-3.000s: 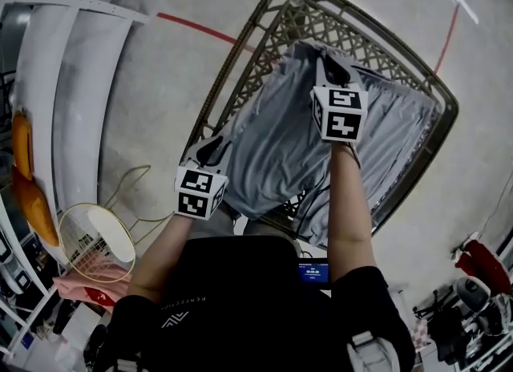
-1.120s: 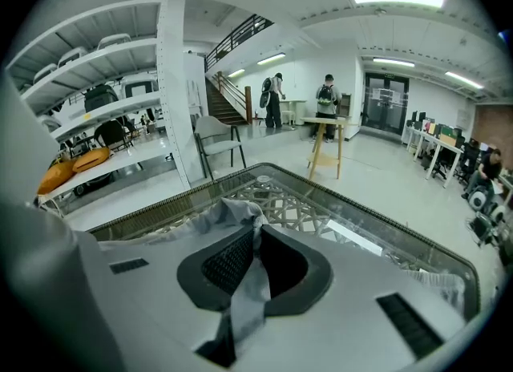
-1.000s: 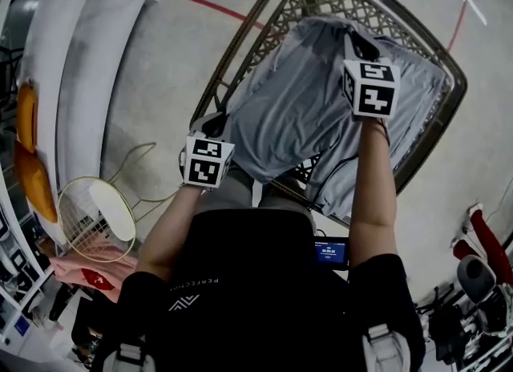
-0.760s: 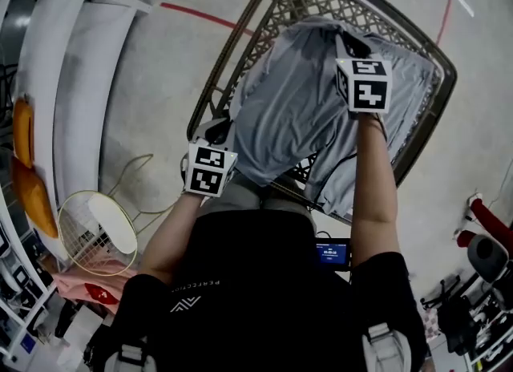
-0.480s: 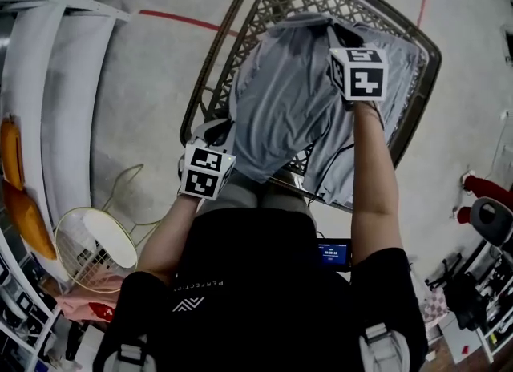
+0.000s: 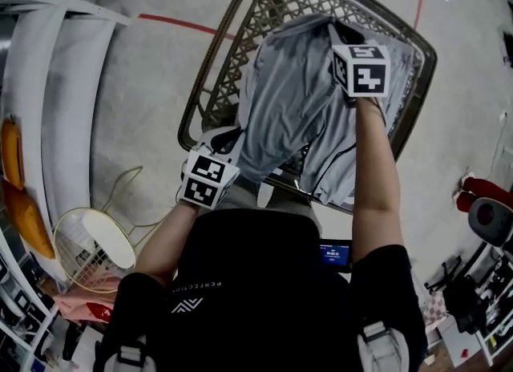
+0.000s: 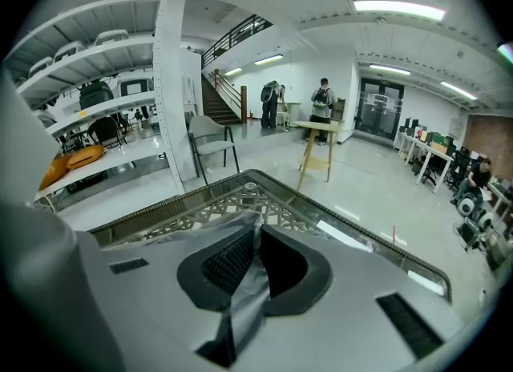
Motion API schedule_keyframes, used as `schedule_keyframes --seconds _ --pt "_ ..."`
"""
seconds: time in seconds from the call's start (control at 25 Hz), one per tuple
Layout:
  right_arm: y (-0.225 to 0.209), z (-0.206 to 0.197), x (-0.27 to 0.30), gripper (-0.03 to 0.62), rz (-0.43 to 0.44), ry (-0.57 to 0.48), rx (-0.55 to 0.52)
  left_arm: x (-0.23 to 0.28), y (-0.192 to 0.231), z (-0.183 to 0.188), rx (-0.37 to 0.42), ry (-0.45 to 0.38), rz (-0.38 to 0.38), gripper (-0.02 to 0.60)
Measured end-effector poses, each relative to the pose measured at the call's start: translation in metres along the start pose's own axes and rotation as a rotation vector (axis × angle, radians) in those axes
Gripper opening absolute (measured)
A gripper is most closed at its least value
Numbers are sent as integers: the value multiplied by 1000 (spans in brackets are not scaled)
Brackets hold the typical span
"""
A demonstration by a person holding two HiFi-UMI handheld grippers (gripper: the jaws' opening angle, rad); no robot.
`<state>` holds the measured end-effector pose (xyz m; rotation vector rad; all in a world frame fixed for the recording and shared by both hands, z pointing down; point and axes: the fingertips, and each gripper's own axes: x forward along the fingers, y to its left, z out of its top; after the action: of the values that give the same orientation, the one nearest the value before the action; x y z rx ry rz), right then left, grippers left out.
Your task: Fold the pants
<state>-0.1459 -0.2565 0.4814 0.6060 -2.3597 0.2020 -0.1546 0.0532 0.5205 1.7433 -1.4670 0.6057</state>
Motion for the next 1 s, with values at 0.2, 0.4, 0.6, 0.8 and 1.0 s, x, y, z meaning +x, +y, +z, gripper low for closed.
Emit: schedule_keyframes --seconds 0.2,0.4,0.6,0.8,1.0 --pt "-27 -22 -18 52 46 -13 16 21 -57 14 22 8 -9 20" --pt "-37 -19 -26 52 74 -41 25 26 -86 22 28 8 -26 20" --pt "-50 -31 -37 52 87 -49 33 35 -114 25 36 16 -40 20" --pt "-67 -36 -54 52 94 -67 5 43 -149 32 44 -3 -72 20" --pt "-85 -44 -64 52 99 -62 -26 56 -182 37 32 -15 -116 20"
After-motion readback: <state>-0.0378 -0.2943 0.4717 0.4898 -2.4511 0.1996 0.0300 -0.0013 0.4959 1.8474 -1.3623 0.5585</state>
